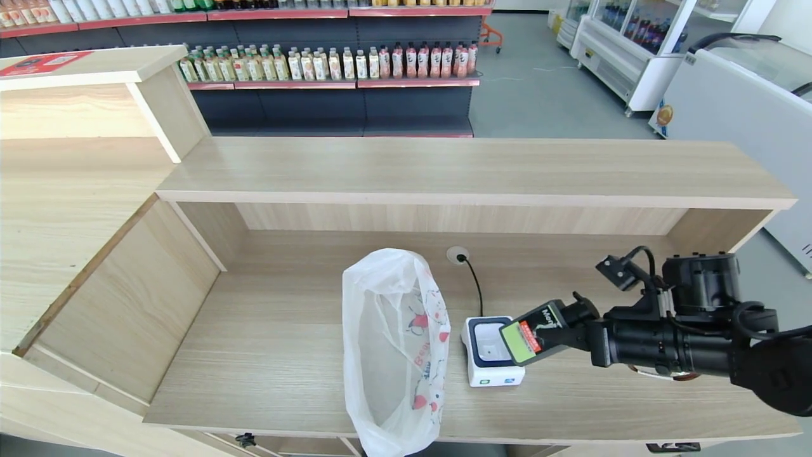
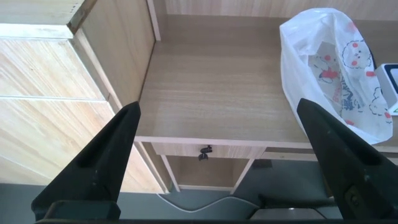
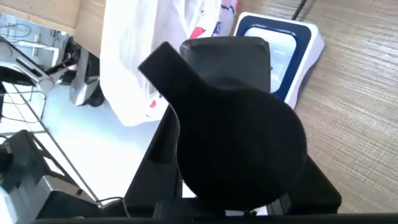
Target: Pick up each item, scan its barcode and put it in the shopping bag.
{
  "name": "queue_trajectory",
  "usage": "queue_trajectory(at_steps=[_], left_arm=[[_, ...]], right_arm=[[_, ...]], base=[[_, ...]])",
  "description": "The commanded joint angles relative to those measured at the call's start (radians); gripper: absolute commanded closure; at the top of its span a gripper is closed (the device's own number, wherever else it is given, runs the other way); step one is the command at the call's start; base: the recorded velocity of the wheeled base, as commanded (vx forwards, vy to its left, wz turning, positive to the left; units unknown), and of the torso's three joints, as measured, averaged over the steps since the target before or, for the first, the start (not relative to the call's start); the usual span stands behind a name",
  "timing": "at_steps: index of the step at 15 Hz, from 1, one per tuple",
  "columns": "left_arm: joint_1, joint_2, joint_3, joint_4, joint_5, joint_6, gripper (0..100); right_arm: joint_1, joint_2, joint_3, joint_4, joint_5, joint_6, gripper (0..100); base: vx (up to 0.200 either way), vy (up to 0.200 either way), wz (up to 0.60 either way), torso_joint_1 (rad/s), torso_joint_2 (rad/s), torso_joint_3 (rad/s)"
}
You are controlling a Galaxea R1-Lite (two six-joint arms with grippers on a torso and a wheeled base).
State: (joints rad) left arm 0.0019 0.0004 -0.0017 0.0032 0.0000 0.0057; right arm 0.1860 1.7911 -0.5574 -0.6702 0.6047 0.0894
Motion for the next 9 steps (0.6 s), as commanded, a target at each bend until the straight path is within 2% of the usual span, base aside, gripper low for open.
queue_trajectory(at_steps=[1,5,9], left_arm=[[0.001,0.0,0.0,0.0,0.0,-0.001,0],[0.001,0.0,0.0,0.0,0.0,0.0,0],[0.001,0.0,0.0,0.0,0.0,0.0,0]], right_arm=[[0.004,0.102,-0.01,-0.026,-0.002,-0.007,100],[0.024,0.2,-0.065,-0.085,-0.003,-0.008,100],[0.033,0.271,-0.147,-0.086,-0.002,-0.007,100]], base=[[0.0,0.0,0.0,0.0,0.0,0.0],[0.0,0.0,0.0,0.0,0.0,0.0],[0.0,0.0,0.0,0.0,0.0,0.0]])
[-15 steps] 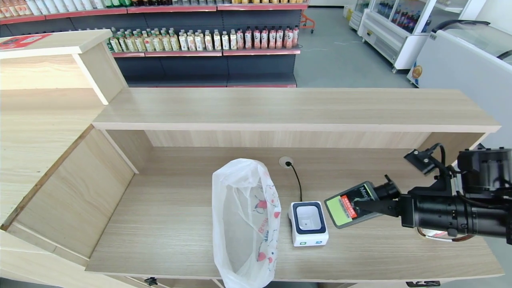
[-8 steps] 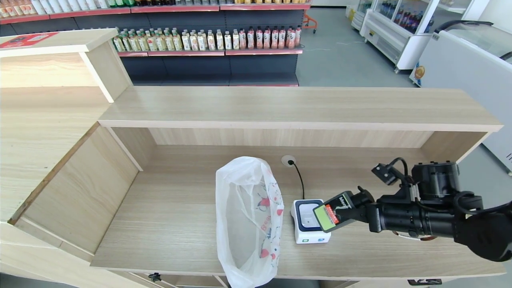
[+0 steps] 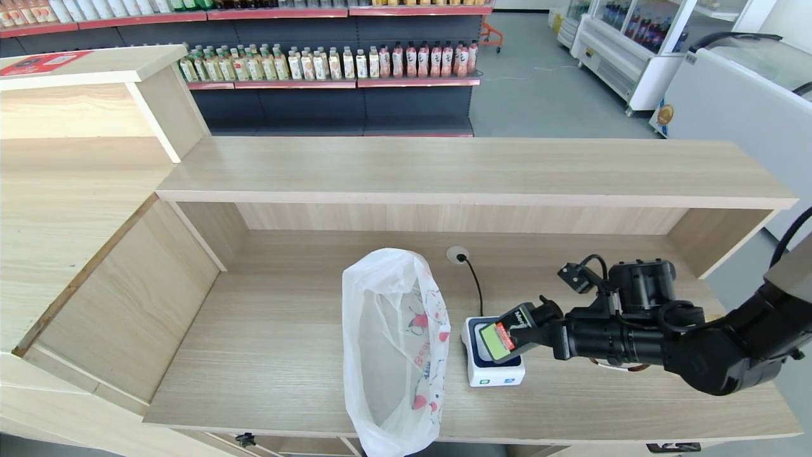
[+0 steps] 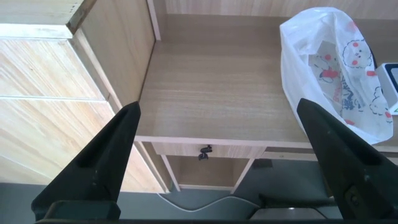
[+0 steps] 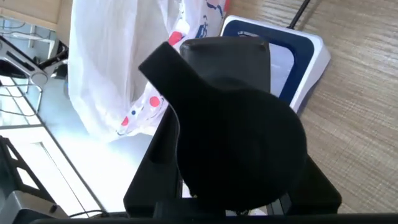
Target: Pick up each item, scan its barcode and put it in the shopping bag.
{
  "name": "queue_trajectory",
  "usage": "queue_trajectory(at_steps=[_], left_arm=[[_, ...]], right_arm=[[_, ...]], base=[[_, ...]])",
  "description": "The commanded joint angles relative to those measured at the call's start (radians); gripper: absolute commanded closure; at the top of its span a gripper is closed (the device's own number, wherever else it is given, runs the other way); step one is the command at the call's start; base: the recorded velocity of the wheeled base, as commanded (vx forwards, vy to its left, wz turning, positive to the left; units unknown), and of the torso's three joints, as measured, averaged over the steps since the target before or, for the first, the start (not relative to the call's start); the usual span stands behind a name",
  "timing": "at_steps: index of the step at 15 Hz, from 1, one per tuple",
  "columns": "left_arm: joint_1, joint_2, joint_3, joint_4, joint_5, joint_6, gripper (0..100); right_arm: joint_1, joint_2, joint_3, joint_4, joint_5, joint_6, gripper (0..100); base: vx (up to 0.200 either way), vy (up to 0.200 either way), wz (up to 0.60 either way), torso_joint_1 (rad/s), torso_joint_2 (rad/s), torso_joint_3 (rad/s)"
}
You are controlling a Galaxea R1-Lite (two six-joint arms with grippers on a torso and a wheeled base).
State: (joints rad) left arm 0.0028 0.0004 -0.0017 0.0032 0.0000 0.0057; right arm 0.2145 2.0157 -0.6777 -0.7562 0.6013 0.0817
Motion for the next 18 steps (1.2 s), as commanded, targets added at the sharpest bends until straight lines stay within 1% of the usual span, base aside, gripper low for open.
queue_trajectory(at_steps=[1,6,12,14,16,17,18], left_arm=[[0.0,0.0,0.0,0.0,0.0,0.0,0],[0.0,0.0,0.0,0.0,-0.002,0.0,0],[0.0,0.0,0.0,0.0,0.0,0.002,0],[0.0,0.0,0.0,0.0,0.0,0.002,0],[0.0,0.0,0.0,0.0,0.0,0.002,0],[0.0,0.0,0.0,0.0,0.0,0.002,0],[0.0,0.0,0.0,0.0,0.0,0.002,0]], right_arm=[[0.006,0.066,-0.046,0.0,0.002,0.001,100],[0.016,0.129,-0.054,-0.06,0.0,0.003,100],[0.033,0.135,-0.051,-0.06,0.0,0.004,100],[0.034,0.133,-0.046,-0.08,-0.001,0.004,100],[0.034,0.098,-0.042,-0.135,-0.001,0.004,100],[0.034,0.037,-0.033,-0.169,-0.001,0.004,100],[0.031,0.006,-0.022,-0.17,-0.003,0.003,100]], base=[[0.0,0.0,0.0,0.0,0.0,0.0],[0.0,0.0,0.0,0.0,0.0,0.0],[0.0,0.0,0.0,0.0,0.0,0.0],[0.0,0.0,0.0,0.0,0.0,0.0],[0.0,0.0,0.0,0.0,0.0,0.0],[0.0,0.0,0.0,0.0,0.0,0.0],[0.0,0.0,0.0,0.0,0.0,0.0]])
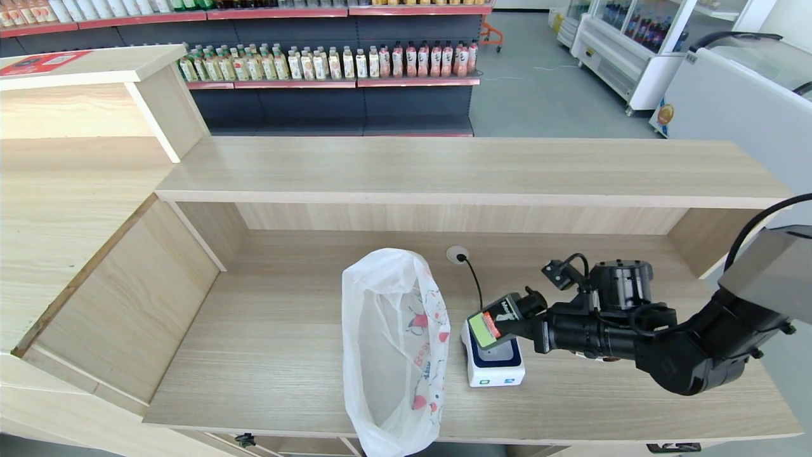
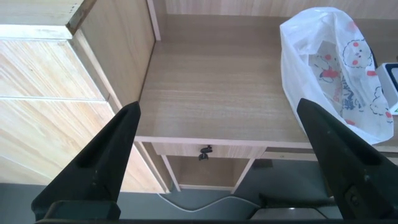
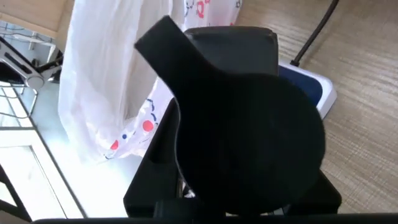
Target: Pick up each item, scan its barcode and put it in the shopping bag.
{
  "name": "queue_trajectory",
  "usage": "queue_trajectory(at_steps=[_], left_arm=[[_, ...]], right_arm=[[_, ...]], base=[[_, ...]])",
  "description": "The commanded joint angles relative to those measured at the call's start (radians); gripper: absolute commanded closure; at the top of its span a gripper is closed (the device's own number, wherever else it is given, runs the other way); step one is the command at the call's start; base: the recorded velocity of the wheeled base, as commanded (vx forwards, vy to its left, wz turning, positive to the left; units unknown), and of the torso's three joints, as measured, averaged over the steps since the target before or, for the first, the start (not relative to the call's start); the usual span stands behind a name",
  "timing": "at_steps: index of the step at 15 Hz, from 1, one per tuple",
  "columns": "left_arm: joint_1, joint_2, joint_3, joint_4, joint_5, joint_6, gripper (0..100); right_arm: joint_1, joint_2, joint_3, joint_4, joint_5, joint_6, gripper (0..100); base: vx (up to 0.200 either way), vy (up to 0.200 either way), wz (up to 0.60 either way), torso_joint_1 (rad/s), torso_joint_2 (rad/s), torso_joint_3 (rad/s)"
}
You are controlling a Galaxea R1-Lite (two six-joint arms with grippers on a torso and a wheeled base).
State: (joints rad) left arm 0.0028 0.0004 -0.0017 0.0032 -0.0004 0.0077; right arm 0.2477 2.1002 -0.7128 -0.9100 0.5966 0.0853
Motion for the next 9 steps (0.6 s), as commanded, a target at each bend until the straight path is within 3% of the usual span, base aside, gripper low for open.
queue_trajectory(at_steps=[1,6,8,9], left_arm=[[0.0,0.0,0.0,0.0,-0.001,0.0,0],[0.0,0.0,0.0,0.0,-0.001,-0.002,0],[0.0,0.0,0.0,0.0,-0.001,-0.002,0],[0.0,0.0,0.0,0.0,0.0,-0.003,0]], right_arm=[[-0.011,-0.157,0.053,-0.013,0.0,-0.004,100],[-0.014,-0.258,0.116,-0.02,-0.004,-0.025,100],[-0.021,-0.243,0.116,-0.052,-0.008,-0.16,100],[-0.05,-0.18,0.108,-0.133,-0.006,-0.335,100]], base=[[0.0,0.0,0.0,0.0,0.0,0.0],[0.0,0.0,0.0,0.0,0.0,0.0],[0.0,0.0,0.0,0.0,0.0,0.0],[0.0,0.0,0.0,0.0,0.0,0.0]])
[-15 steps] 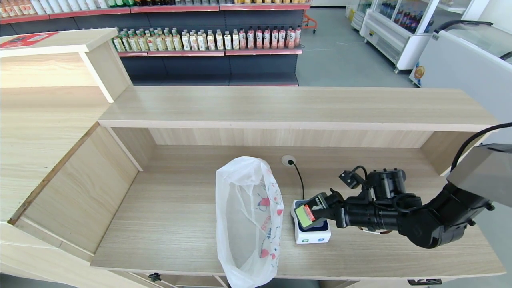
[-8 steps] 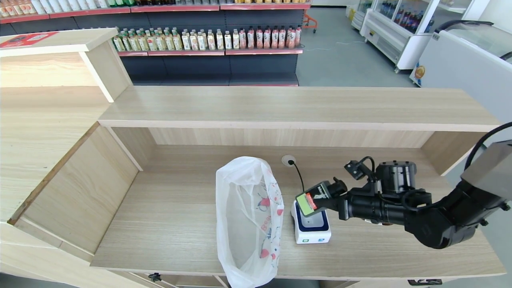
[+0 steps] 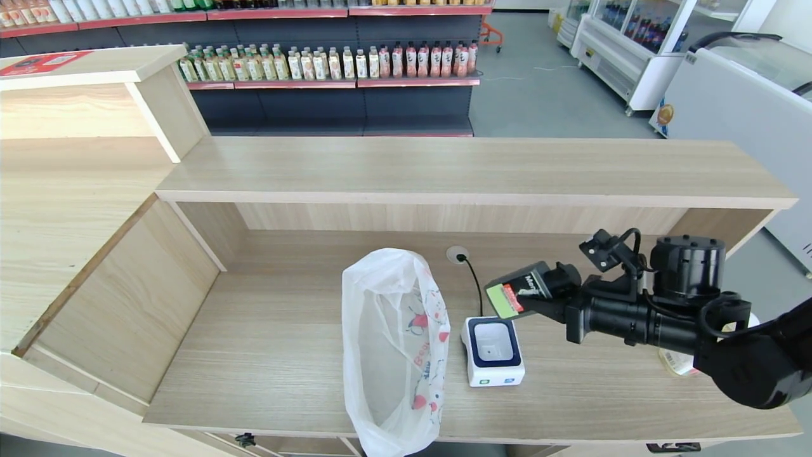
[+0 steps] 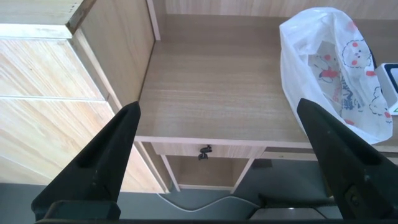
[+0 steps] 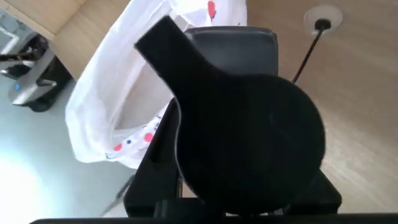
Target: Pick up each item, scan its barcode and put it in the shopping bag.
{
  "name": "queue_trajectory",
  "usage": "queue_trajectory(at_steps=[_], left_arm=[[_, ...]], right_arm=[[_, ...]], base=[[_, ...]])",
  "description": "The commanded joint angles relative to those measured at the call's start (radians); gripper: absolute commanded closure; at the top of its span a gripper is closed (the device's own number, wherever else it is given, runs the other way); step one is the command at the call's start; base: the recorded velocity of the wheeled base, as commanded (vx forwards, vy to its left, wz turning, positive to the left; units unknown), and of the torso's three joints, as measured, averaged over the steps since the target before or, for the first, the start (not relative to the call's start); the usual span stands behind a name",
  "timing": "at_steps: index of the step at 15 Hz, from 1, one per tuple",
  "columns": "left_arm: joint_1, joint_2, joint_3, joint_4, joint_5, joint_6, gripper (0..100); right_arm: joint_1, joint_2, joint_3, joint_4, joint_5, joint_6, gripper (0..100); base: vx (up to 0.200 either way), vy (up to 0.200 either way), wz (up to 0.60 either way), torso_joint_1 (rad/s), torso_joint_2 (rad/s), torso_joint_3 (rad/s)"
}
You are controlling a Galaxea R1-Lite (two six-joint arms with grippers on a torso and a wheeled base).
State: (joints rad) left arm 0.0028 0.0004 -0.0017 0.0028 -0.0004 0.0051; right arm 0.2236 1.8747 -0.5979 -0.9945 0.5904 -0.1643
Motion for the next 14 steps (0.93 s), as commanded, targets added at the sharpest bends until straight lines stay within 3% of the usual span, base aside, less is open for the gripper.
queue_trajectory(at_steps=[1,4,5,7,11,14], left_arm=[[0.0,0.0,0.0,0.0,-0.001,0.001,0],[0.0,0.0,0.0,0.0,-0.001,0.001,0],[0.0,0.0,0.0,0.0,0.0,0.003,0],[0.0,0.0,0.0,0.0,-0.001,0.001,0],[0.0,0.0,0.0,0.0,0.0,0.003,0],[0.0,0.0,0.0,0.0,0.0,0.003,0]], right_arm=[[-0.03,0.07,-0.003,-0.105,-0.001,-0.11,100],[-0.018,0.073,-0.005,-0.119,-0.023,-0.061,100],[0.008,0.061,-0.002,-0.119,-0.044,0.009,100],[0.042,0.038,0.013,-0.116,-0.083,0.112,100],[0.048,0.047,0.013,-0.072,-0.106,0.132,100],[0.059,0.069,0.012,-0.053,-0.106,0.132,100]], base=[[0.0,0.0,0.0,0.0,0.0,0.0],[0.0,0.0,0.0,0.0,0.0,0.0],[0.0,0.0,0.0,0.0,0.0,0.0],[0.0,0.2,0.0,0.002,0.0,0.002],[0.0,0.2,0.0,-0.002,0.0,0.005],[0.0,0.0,0.0,0.0,0.0,0.0]])
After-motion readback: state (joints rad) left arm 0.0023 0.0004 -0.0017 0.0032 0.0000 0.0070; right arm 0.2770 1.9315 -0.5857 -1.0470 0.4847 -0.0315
